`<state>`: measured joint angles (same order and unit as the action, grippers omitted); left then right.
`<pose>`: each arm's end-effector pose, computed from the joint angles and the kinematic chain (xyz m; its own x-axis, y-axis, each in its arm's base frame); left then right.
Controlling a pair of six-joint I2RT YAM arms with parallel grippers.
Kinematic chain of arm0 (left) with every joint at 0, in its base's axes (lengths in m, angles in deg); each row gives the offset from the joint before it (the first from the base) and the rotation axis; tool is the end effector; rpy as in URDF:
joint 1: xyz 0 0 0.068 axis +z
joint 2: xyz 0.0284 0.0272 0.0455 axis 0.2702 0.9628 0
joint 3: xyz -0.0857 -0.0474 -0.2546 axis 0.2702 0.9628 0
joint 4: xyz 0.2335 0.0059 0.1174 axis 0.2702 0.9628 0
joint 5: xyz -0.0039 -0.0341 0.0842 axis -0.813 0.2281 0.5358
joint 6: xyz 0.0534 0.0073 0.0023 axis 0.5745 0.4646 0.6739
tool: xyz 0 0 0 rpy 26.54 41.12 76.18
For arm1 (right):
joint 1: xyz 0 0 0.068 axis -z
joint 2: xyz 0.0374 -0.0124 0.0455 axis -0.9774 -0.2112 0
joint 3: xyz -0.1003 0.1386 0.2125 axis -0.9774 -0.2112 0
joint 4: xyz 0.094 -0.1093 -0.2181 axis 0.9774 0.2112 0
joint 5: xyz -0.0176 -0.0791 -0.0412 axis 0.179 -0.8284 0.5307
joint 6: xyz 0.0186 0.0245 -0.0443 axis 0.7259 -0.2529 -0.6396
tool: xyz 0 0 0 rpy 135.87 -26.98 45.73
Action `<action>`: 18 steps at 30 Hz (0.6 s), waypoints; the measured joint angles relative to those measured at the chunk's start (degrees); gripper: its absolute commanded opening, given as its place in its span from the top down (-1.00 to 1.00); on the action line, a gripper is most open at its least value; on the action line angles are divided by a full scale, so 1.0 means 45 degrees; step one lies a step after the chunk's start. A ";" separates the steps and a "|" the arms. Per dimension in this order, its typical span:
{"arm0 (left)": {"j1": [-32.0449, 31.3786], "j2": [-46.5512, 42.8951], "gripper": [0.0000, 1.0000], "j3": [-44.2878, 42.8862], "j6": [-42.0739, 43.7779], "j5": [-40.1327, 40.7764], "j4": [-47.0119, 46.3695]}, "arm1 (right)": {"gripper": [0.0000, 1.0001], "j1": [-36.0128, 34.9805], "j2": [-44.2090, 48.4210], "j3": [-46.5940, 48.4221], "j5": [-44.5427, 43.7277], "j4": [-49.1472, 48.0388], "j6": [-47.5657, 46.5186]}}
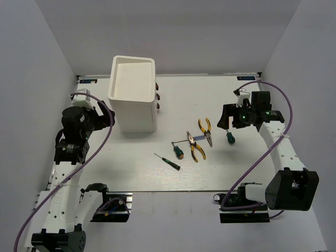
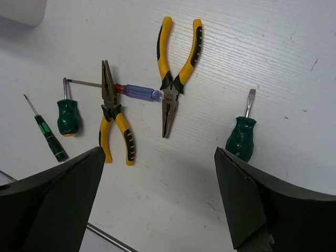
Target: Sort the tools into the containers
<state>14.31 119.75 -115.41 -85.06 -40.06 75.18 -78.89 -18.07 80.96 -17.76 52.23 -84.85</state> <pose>0.1666 -0.0059 0.3596 -0.3794 -0.2399 -0.8936 -0.0229 0.9679 -0.2502 0.2610 0.0190 0.2991 -0.7069 -0.0937 -0.7011 -0.3481 0.9089 0.2295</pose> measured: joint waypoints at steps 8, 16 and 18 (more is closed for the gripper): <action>0.0000 0.0986 0.44 -0.0141 0.0199 -0.1273 -0.0214 | -0.42 0.0010 -0.0121 -0.0155 0.1156 0.0627 -0.2637; -0.0049 0.3070 0.55 -0.1749 0.0437 -0.1948 -0.0704 | 0.53 0.0044 -0.1311 0.0136 0.3449 0.1161 -0.4512; -0.0078 0.3580 -0.18 -0.2331 0.0583 -0.2050 -0.0928 | -0.47 -0.0005 -0.1413 0.0160 0.4566 0.0811 -0.4954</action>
<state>13.96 135.86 -125.90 -82.44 -49.28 71.00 -78.91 -24.43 81.68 2.78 55.88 -107.14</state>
